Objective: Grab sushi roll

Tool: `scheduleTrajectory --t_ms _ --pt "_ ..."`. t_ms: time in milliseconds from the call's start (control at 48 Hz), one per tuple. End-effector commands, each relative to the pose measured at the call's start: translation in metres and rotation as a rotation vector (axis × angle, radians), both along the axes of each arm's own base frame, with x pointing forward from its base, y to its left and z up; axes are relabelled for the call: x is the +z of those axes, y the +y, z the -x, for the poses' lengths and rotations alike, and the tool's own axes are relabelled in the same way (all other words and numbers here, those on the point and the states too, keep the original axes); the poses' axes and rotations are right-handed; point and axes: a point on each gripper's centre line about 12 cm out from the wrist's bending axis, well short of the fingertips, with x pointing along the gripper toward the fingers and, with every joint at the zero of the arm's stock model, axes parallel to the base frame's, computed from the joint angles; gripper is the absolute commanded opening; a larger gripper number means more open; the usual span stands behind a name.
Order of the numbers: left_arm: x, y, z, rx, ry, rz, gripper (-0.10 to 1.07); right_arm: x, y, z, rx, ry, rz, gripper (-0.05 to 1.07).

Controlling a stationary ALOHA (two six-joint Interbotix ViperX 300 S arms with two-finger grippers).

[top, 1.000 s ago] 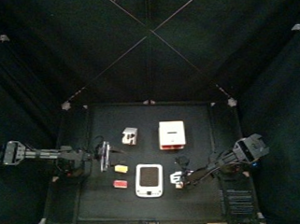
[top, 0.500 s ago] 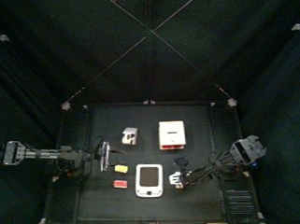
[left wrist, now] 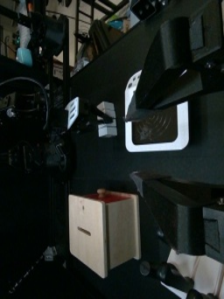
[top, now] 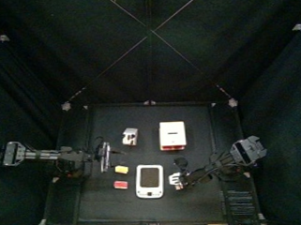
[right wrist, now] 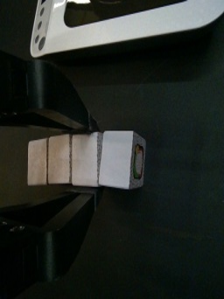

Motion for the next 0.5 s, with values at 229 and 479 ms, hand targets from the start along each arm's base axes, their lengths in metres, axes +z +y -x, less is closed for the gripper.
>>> scheduleTrajectory --t_ms 229,479 --pt "0.004 0.001 -0.002 0.002 -0.014 -0.001 0.86 0.042 -0.01 0.001 -0.02 -0.125 -0.031 0.53" --pt "0.002 0.0 -0.001 0.0 -0.008 0.0 0.86 0.046 -0.014 0.009 -0.024 -0.138 -0.034 0.53"
